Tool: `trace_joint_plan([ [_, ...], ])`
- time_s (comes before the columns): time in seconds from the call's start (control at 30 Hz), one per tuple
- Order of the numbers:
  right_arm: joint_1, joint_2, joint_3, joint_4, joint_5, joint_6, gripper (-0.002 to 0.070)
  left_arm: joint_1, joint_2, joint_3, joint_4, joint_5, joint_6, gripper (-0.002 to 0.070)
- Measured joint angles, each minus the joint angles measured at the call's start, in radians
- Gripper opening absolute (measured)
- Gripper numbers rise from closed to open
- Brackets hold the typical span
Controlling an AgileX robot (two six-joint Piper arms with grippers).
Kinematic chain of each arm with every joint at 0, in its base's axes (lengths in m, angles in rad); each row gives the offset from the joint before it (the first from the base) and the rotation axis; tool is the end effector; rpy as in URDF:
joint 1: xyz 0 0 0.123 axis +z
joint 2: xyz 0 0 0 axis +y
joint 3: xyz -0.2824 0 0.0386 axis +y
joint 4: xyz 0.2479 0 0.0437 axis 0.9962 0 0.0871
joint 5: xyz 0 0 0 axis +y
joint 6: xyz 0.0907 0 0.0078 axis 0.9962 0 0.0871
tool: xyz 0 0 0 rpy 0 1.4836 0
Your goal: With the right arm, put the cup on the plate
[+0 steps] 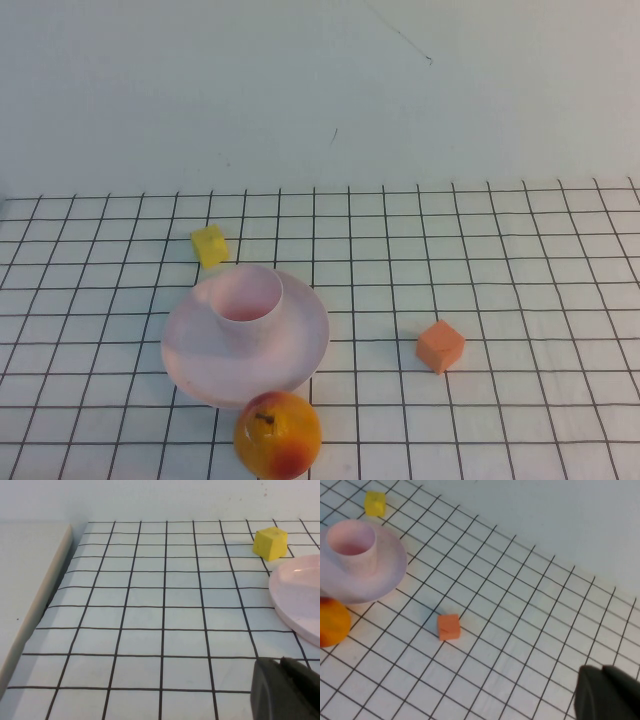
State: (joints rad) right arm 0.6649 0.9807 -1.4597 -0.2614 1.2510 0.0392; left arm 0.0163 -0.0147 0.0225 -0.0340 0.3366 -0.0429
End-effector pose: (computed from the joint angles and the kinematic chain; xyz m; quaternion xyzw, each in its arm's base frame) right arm 0.1268 0.0710 0.4770 -0.2605 0.8572 0.0251 0.4435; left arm 0.0533 -0.0002 0.1759 -0.0327 0.7912 -0.0224 0.6103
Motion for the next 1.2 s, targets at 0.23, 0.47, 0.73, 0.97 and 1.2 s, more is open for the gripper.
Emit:
trace_joint_plan([
  [0.23, 0.0, -0.008, 0.022, 0.013, 0.0, 0.097, -0.0001, 0.0, 0.0, 0.0, 0.0, 0.0, 0.0, -0.0003],
  [0.47, -0.137, -0.078, 0.056, 0.086, -0.018, 0.074, -0.0002, 0.0, 0.0, 0.0, 0.0, 0.0, 0.0, -0.0003],
  [0.73, -0.466, -0.428, 0.484, 0.349, -0.39, -0.218, -0.0002, 0.0, 0.0, 0.0, 0.0, 0.0, 0.0, -0.0003],
  [0.97, -0.659, -0.705, 0.901, 0.406, -0.631, -0.266, -0.0002, 0.0, 0.0, 0.0, 0.0, 0.0, 0.0, -0.0003],
  [1.2, -0.774, -0.87, 1.288, 0.395, -0.946, -0.27, -0.0002, 0.0, 0.0, 0.0, 0.0, 0.0, 0.0, -0.0003],
])
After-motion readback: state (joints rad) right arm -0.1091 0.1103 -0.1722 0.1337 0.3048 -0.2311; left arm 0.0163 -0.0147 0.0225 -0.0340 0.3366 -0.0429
